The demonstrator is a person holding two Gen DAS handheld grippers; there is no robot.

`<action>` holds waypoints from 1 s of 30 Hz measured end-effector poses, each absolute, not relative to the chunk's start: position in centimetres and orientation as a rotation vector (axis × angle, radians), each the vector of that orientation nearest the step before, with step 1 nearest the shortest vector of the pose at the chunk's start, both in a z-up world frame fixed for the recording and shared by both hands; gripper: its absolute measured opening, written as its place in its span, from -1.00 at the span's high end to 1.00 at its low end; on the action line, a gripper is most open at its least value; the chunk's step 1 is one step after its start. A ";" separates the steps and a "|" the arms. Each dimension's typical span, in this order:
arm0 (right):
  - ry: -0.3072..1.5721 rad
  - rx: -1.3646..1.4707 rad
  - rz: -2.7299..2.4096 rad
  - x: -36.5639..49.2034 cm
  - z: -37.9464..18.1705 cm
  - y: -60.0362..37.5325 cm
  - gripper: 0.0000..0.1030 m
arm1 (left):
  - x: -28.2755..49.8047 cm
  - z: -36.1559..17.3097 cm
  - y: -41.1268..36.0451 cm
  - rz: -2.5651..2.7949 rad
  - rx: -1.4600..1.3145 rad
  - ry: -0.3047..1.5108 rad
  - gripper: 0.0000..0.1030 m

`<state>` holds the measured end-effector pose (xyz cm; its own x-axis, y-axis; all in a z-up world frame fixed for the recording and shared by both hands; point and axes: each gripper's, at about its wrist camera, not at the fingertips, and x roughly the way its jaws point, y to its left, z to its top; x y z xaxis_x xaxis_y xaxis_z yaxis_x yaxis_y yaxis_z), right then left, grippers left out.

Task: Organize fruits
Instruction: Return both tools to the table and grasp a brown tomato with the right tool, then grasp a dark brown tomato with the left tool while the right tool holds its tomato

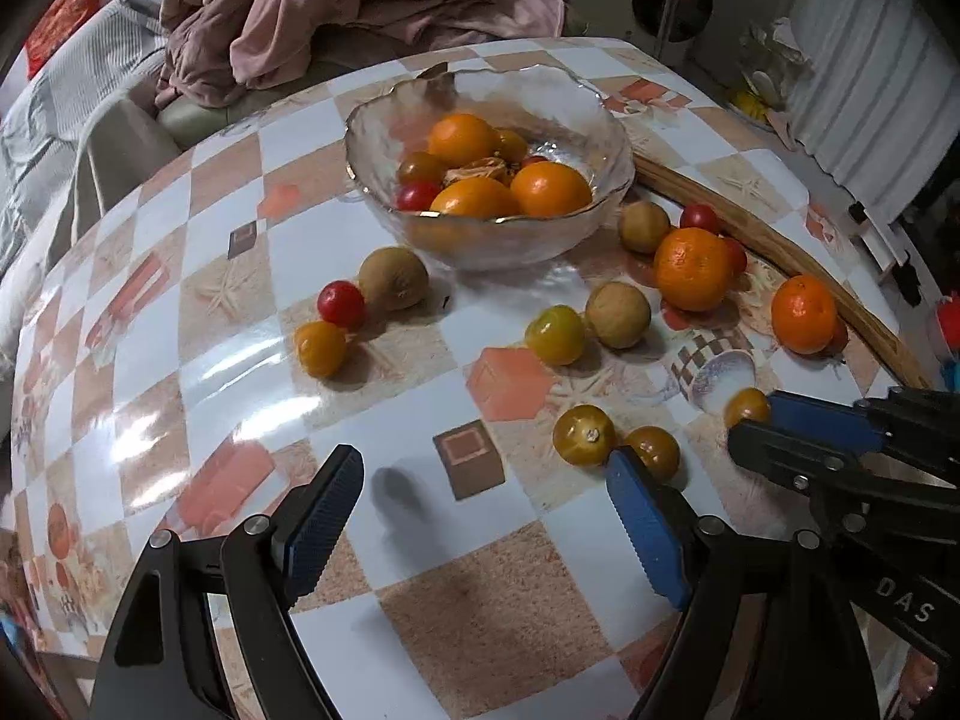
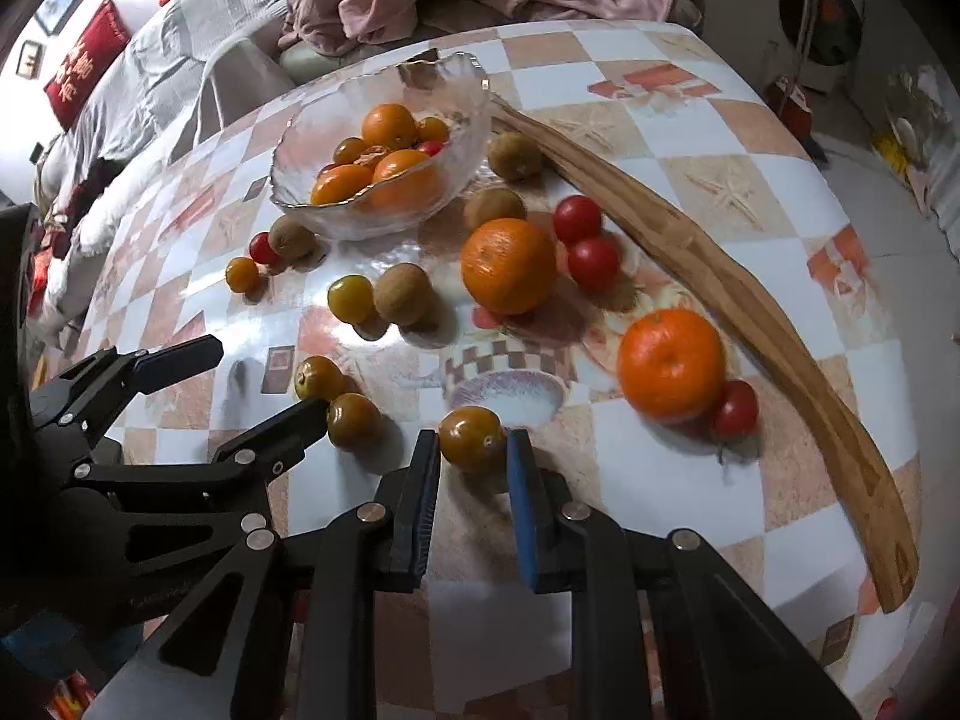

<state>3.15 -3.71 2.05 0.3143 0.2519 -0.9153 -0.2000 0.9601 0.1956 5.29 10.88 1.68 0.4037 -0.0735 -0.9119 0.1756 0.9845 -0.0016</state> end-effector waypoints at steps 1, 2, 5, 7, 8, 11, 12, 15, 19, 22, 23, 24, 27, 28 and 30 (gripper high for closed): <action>1.217 0.054 0.293 3.0 2.1 -4.1 0.52 | 5.4 1.7 10.9 -0.158 0.096 1.145 -0.64; 1.219 0.062 0.287 2.8 2.1 -4.5 0.52 | 5.6 1.7 10.9 -0.160 0.089 1.145 -0.64; 1.231 0.099 0.270 2.4 2.1 -5.7 0.52 | 6.1 1.7 10.8 -0.165 0.079 1.142 -0.64; 1.237 0.113 0.261 2.1 2.1 -6.3 0.52 | 6.3 1.8 10.6 -0.165 0.079 1.142 -0.63; 1.238 0.116 0.259 2.0 2.1 -6.5 0.52 | 6.5 1.8 10.5 -0.164 0.079 1.142 -0.63; 1.242 0.131 0.257 1.4 2.3 -7.0 0.52 | 6.8 2.1 10.3 -0.168 0.063 1.139 -0.63; 1.242 0.134 0.256 1.3 2.3 -7.2 0.52 | 7.0 2.1 10.3 -0.160 0.055 1.142 -0.63; 1.250 0.157 0.246 1.1 2.1 -7.6 0.52 | 7.6 1.9 10.5 -0.149 0.007 1.150 -0.63; 1.246 0.179 0.243 0.8 2.4 -8.2 0.52 | 6.7 2.7 10.7 -0.125 0.012 1.146 -0.63; 1.245 0.192 0.241 0.4 2.6 -8.7 0.52 | 5.0 3.0 10.5 -0.140 -0.002 1.167 -0.63; 1.247 0.196 0.238 0.2 2.6 -9.0 0.52 | 4.6 2.9 10.3 -0.143 -0.005 1.176 -0.63; 1.251 0.202 0.234 0.1 2.6 -9.3 0.52 | 4.4 2.8 10.0 -0.148 -0.009 1.184 -0.63; 1.261 0.207 0.221 -0.5 2.5 -10.1 0.52 | 4.2 2.3 8.7 -0.146 -0.021 1.204 -0.63; 1.264 0.209 0.217 -0.6 2.5 -10.4 0.52 | 4.3 2.2 8.4 -0.143 -0.023 1.208 -0.63; 1.269 0.214 0.206 -0.8 2.4 -11.0 0.52 | 4.5 1.9 7.7 -0.132 -0.042 1.219 -0.63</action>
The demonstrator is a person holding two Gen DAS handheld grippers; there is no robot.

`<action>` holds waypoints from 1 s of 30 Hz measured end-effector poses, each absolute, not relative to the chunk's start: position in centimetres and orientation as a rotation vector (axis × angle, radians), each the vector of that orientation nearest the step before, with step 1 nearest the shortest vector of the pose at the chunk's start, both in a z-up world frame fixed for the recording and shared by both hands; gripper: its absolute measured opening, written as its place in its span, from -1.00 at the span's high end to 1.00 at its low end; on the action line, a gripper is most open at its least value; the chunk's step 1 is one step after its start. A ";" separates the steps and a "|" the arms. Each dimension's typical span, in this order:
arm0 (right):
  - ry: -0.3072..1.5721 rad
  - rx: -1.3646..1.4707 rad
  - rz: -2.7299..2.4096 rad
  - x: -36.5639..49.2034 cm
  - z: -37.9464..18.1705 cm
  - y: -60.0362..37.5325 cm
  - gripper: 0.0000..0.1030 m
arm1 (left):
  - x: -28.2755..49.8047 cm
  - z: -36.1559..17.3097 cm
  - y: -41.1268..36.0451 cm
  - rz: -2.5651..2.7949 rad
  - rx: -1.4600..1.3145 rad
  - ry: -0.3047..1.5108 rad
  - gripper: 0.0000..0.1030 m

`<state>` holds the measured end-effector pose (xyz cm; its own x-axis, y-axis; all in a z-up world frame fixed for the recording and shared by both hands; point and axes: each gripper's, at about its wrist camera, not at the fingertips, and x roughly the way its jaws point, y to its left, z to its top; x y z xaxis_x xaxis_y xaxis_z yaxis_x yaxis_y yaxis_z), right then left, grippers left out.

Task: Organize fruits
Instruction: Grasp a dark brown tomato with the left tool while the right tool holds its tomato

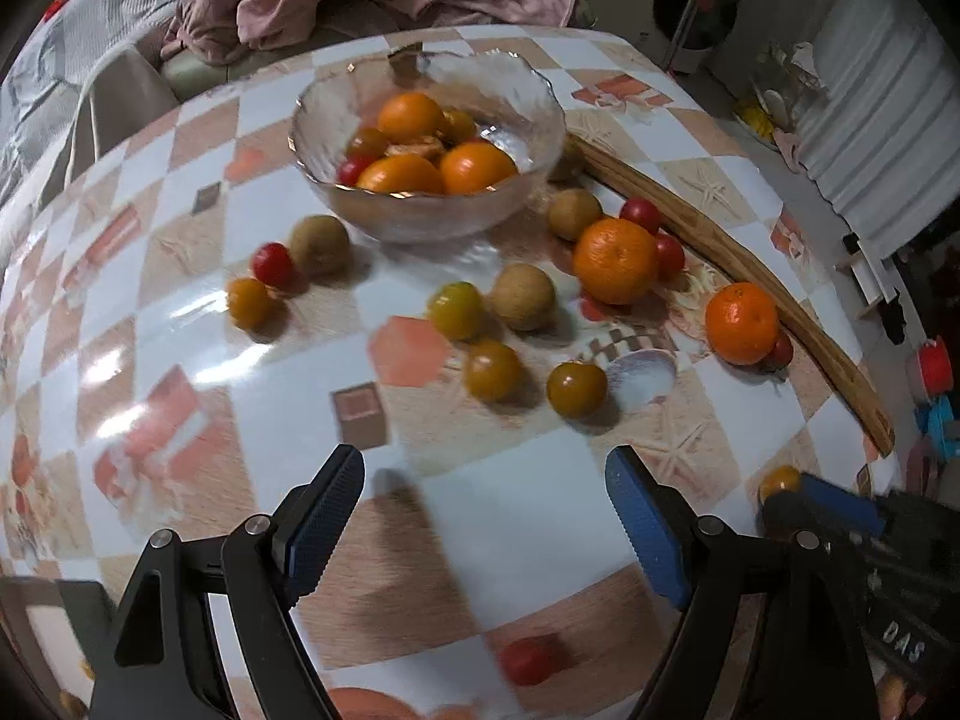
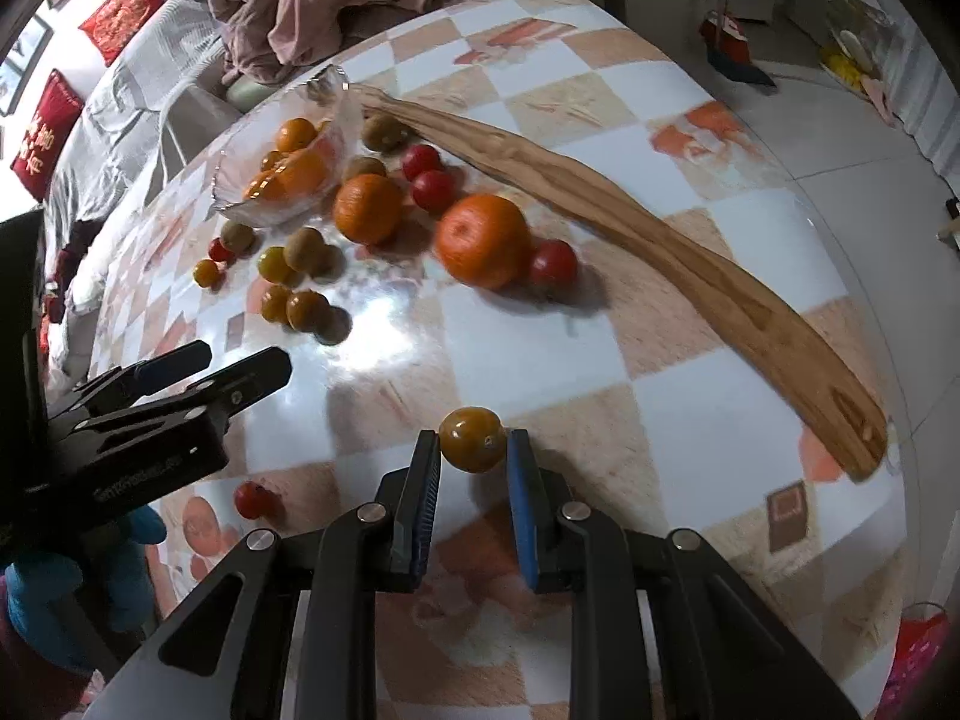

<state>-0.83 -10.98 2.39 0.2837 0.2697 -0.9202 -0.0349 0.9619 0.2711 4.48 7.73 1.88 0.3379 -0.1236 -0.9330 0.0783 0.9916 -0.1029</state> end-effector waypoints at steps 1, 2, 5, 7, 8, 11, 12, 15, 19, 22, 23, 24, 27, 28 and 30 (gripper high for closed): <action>1.271 0.217 0.204 -0.9 2.4 -11.2 0.52 | 4.6 1.7 7.5 -0.123 -0.052 1.224 -0.51; 1.272 0.221 0.201 -0.9 2.4 -11.4 0.52 | 4.7 1.4 7.3 -0.112 -0.059 1.233 -0.43; 1.272 0.233 0.200 -1.1 2.4 -11.9 0.52 | 5.0 1.2 6.6 -0.083 -0.045 1.239 -0.39; 1.270 0.244 0.202 -1.1 2.4 -12.1 0.52 | 5.2 1.2 6.3 -0.070 -0.058 1.249 -0.38; 1.270 0.248 0.204 -1.1 2.4 -12.1 0.52 | 5.3 1.3 6.1 -0.064 -0.072 1.253 -0.38; 1.268 0.258 0.209 -1.2 2.4 -12.4 0.52 | 5.7 1.3 5.2 -0.052 -0.103 1.261 -0.39; 1.267 0.261 0.210 -1.3 2.4 -12.5 0.52 | 5.8 1.2 4.9 -0.048 -0.105 1.262 -0.38; 1.263 0.267 0.210 -1.4 2.6 -13.0 0.52 | 6.3 1.2 4.2 -0.026 -0.091 1.256 -0.19; 1.257 0.275 0.206 -1.5 2.9 -13.8 0.52 | 7.1 1.1 3.9 0.046 -0.063 1.246 0.02; 1.254 0.283 0.205 -1.6 3.0 -14.2 0.52 | 7.0 1.5 4.1 0.054 -0.069 1.219 0.21; 1.253 0.284 0.205 -1.6 3.1 -14.3 0.52 | 6.9 1.7 4.1 0.048 -0.063 1.207 0.26; 1.253 0.286 0.204 -1.6 3.1 -14.4 0.52 | 6.9 1.9 4.2 0.041 -0.059 1.203 0.31; 1.253 0.293 0.203 -1.9 3.1 -14.6 0.52 | 6.4 1.8 4.8 -0.016 -0.093 1.221 0.62; 1.252 0.292 0.204 -2.0 3.1 -14.6 0.52 | 6.1 1.8 5.2 -0.019 -0.101 1.225 0.62; 1.253 0.290 0.208 -2.1 3.2 -14.5 0.52 | 5.7 1.6 5.9 -0.043 -0.132 1.228 0.62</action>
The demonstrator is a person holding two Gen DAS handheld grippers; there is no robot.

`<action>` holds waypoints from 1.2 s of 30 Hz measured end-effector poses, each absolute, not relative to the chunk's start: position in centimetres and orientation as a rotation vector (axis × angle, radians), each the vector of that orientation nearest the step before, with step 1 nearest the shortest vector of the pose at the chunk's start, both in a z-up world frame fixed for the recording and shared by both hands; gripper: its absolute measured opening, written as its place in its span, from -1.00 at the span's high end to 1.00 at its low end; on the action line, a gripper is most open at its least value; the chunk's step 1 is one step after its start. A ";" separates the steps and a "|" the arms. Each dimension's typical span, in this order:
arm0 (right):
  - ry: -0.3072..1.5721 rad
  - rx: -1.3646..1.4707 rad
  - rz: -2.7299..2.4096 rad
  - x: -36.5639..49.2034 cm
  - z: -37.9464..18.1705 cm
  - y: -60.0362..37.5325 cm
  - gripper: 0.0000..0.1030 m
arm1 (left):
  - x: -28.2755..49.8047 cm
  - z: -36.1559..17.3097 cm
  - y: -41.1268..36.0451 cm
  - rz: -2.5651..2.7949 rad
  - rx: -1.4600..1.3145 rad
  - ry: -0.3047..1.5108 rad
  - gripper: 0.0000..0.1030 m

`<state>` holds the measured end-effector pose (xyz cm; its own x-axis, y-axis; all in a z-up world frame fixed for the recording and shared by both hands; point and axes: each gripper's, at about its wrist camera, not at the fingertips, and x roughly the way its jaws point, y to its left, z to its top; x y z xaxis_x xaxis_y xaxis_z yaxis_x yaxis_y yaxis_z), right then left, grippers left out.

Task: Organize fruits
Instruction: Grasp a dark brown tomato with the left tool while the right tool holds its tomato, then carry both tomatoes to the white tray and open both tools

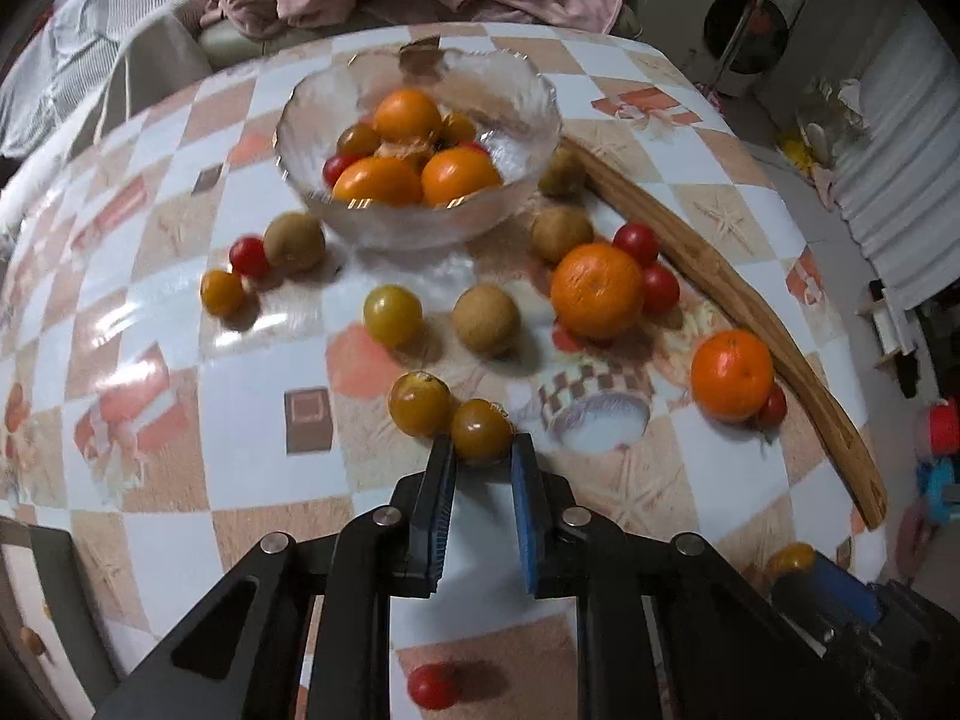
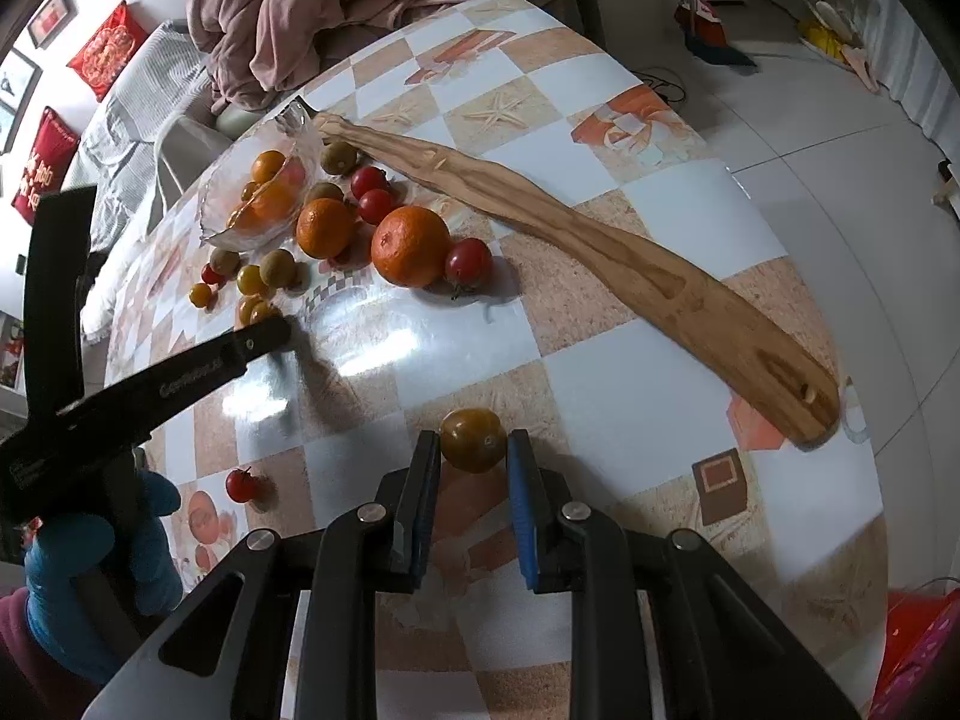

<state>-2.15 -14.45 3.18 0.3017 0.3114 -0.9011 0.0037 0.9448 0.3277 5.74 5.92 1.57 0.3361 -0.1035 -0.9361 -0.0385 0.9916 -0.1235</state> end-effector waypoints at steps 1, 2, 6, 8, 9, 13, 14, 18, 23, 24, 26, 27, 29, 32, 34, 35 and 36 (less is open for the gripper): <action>1.253 0.290 0.210 -2.2 3.2 -14.3 0.52 | 5.5 1.6 6.1 -0.047 -0.135 1.228 0.62; 1.254 0.289 0.213 -2.2 3.1 -14.3 0.52 | 5.3 1.6 6.3 -0.055 -0.138 1.229 0.62; 1.260 0.290 0.216 -2.3 3.0 -13.8 0.52 | 4.8 1.7 6.6 -0.073 -0.143 1.230 0.62; 1.265 0.288 0.221 -2.3 2.9 -13.6 0.52 | 4.8 1.6 6.5 -0.077 -0.134 1.229 0.62; 1.265 0.282 0.224 -2.3 3.0 -13.4 0.52 | 4.9 1.7 6.3 -0.078 -0.126 1.225 0.62; 1.264 0.274 0.229 -2.3 3.0 -13.1 0.52 | 5.4 1.6 5.9 -0.076 -0.111 1.207 0.61; 1.264 0.275 0.229 -2.3 3.0 -13.1 0.52 | 5.4 1.6 5.8 -0.077 -0.106 1.201 0.61; 1.263 0.272 0.229 -2.3 3.1 -12.9 0.52 | 5.5 1.7 6.0 -0.105 -0.120 1.199 0.61; 1.254 0.256 0.233 -2.5 3.4 -12.6 0.52 | 5.0 2.4 6.8 -0.116 -0.134 1.185 0.61; 1.253 0.255 0.234 -2.5 3.5 -12.4 0.52 | 4.8 2.6 6.9 -0.118 -0.132 1.184 0.61; 1.253 0.256 0.236 -2.6 3.5 -12.3 0.52 | 4.4 3.1 7.2 -0.123 -0.132 1.176 0.61; 1.252 0.254 0.237 -2.6 3.6 -12.1 0.52 | 4.2 3.4 7.3 -0.126 -0.132 1.172 0.61; 1.250 0.249 0.243 -2.7 3.8 -11.7 0.52 | 3.5 3.9 7.8 -0.130 -0.133 1.165 0.61; 1.243 0.232 0.257 -2.9 4.2 -10.8 0.52 | 2.5 4.6 8.5 -0.129 -0.140 1.159 0.61; 1.240 0.223 0.269 -2.9 4.5 -9.9 0.52 | 1.8 4.9 9.3 -0.124 -0.150 1.156 0.61; 1.239 0.220 0.273 -3.0 4.6 -9.6 0.52 | 1.4 5.1 9.7 -0.122 -0.154 1.154 0.61; 1.238 0.213 0.278 -3.0 4.7 -9.1 0.52 | 1.0 5.3 10.1 -0.118 -0.157 1.152 0.61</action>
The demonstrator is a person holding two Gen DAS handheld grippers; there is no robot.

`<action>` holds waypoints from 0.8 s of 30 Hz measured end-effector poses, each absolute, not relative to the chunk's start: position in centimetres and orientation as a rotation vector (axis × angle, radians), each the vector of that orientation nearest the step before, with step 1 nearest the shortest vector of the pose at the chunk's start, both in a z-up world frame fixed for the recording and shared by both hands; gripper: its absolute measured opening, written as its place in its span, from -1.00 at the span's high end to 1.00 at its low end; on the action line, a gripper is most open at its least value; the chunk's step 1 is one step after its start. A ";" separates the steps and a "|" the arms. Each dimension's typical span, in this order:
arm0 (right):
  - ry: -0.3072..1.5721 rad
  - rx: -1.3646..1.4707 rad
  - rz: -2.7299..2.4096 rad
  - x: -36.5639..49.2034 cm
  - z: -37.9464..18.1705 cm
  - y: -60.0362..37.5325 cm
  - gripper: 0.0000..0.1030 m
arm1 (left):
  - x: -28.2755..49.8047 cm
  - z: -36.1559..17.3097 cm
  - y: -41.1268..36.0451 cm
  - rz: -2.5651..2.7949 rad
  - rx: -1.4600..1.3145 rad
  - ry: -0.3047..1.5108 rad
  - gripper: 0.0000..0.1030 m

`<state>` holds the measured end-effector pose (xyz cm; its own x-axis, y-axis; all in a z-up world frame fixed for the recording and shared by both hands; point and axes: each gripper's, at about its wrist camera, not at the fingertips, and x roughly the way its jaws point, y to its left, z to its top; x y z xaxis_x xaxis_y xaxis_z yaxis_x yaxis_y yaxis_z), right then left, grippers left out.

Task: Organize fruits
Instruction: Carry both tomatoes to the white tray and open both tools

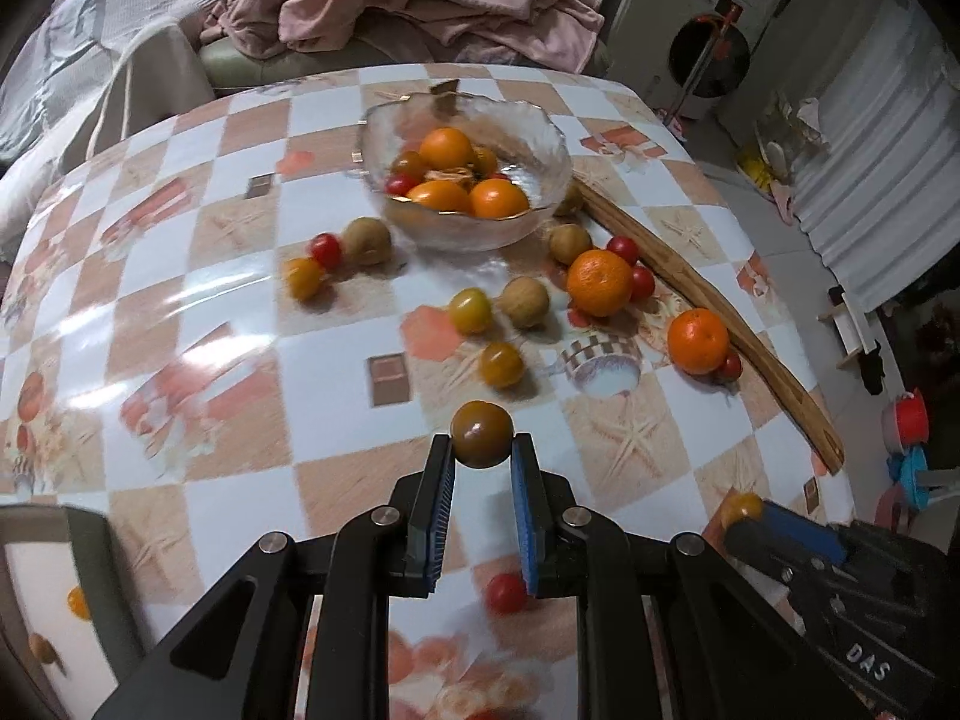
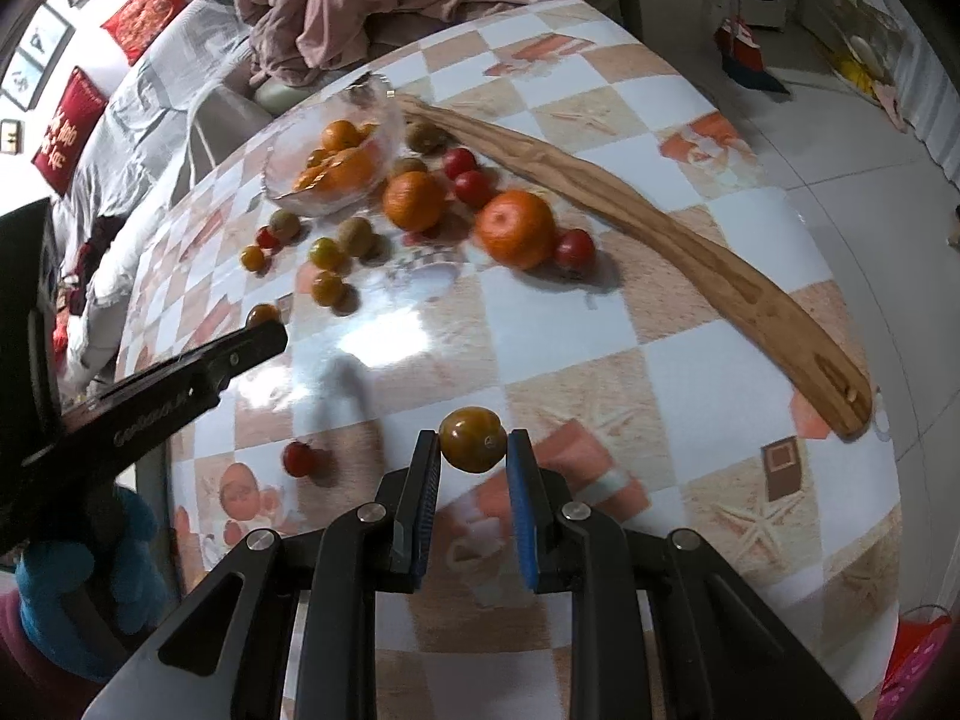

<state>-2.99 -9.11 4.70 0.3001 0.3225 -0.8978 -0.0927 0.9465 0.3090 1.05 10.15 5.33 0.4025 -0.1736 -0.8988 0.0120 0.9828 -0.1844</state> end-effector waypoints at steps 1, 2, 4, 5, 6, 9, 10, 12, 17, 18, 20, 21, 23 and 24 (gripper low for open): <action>1.237 0.206 0.286 -3.0 4.8 -8.5 0.52 | 0.7 5.5 10.6 -0.115 -0.159 1.149 0.61; 1.237 0.203 0.290 -3.1 4.9 -8.1 0.52 | 0.3 5.7 11.0 -0.111 -0.159 1.145 0.61; 1.235 0.189 0.305 -3.4 5.2 -6.9 0.52 | -0.5 6.1 12.1 -0.101 -0.161 1.135 0.61; 1.235 0.183 0.311 -3.4 5.3 -6.4 0.52 | -0.9 6.4 12.8 -0.094 -0.166 1.131 0.61; 1.235 0.175 0.322 -3.6 5.5 -5.6 0.52 | -1.3 6.6 13.6 -0.087 -0.173 1.128 0.61; 1.234 0.155 0.348 -4.0 5.8 -3.7 0.52 | -2.6 7.1 15.9 -0.063 -0.197 1.120 0.61; 1.234 0.147 0.360 -4.1 5.9 -2.8 0.52 | -3.0 7.3 16.7 -0.052 -0.204 1.116 0.61; 1.232 0.132 0.385 -4.5 6.2 -0.9 0.52 | -3.8 7.7 18.1 -0.034 -0.211 1.108 0.61; 1.230 0.096 0.449 -5.1 6.9 3.7 0.52 | -6.2 8.8 22.5 0.025 -0.230 1.084 0.61; 1.229 0.087 0.464 -5.3 7.0 4.7 0.52 | -6.7 8.9 23.3 0.036 -0.234 1.080 0.61; 1.229 0.070 0.496 -5.6 7.3 6.9 0.52 | -7.8 9.2 25.4 0.067 -0.246 1.072 0.61; 1.228 0.061 0.510 -5.7 7.4 7.8 0.52 | -8.2 9.3 26.1 0.078 -0.252 1.069 0.61; 1.227 0.043 0.543 -6.2 7.6 10.1 0.52 | -9.2 9.5 28.2 0.110 -0.265 1.063 0.61; 1.227 0.034 0.560 -6.4 7.7 11.2 0.52 | -9.6 9.5 29.1 0.123 -0.268 1.061 0.61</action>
<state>-6.41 11.24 7.71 0.2198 0.4229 -0.8791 -0.3873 0.8649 0.3193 -9.63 29.05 9.50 0.4850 -0.0291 -0.8740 -0.2279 0.9607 -0.1584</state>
